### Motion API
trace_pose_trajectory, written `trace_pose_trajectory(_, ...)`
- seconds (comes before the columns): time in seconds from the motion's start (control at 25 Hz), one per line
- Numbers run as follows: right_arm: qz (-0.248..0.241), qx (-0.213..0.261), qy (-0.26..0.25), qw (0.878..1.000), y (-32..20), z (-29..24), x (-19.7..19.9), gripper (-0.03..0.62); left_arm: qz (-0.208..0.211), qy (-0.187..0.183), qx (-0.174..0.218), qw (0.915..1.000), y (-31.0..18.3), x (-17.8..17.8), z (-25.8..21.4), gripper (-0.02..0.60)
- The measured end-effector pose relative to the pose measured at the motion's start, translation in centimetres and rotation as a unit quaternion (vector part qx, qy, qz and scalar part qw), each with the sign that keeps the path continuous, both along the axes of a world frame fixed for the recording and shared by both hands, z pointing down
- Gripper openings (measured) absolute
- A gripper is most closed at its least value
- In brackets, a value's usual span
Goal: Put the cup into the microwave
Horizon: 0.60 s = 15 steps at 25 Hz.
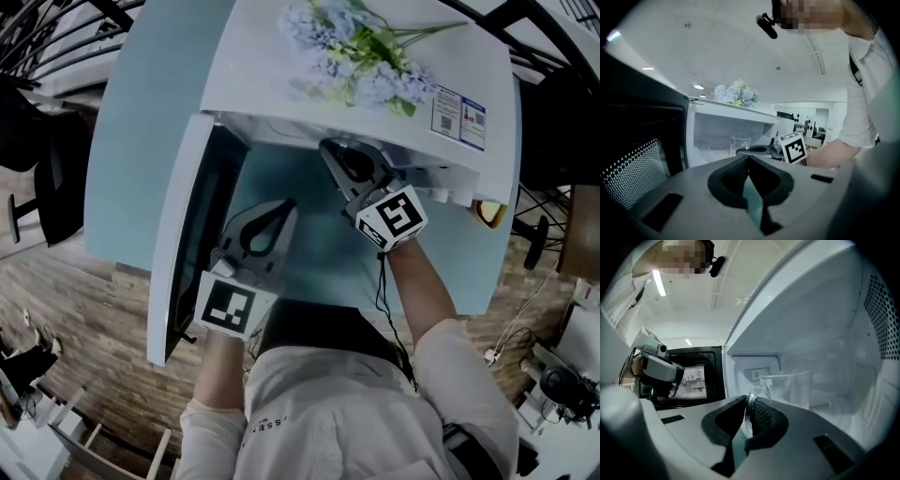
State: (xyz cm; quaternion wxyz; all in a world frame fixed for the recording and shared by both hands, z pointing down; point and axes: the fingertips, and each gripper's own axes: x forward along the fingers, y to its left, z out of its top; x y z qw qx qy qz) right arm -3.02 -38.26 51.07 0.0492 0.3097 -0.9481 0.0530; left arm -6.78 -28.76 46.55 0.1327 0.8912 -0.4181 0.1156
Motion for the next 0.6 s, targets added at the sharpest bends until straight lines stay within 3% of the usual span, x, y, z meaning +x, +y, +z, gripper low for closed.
trace_pose_trajectory(0.48, 0.022, -0.028, 0.036, 0.999, -0.7, 1.3, 0.6, 0.028, 0.026, 0.006, -0.005, 0.9996, 0.1, 1.9, 0.6, 0.002)
trace_pose_trajectory(0.6, 0.005, -0.038, 0.052, 0.998, -0.2, 1.7, 0.6, 0.120, 0.030, 0.007, -0.008, 0.9995, 0.5, 2.3, 0.7, 0.002)
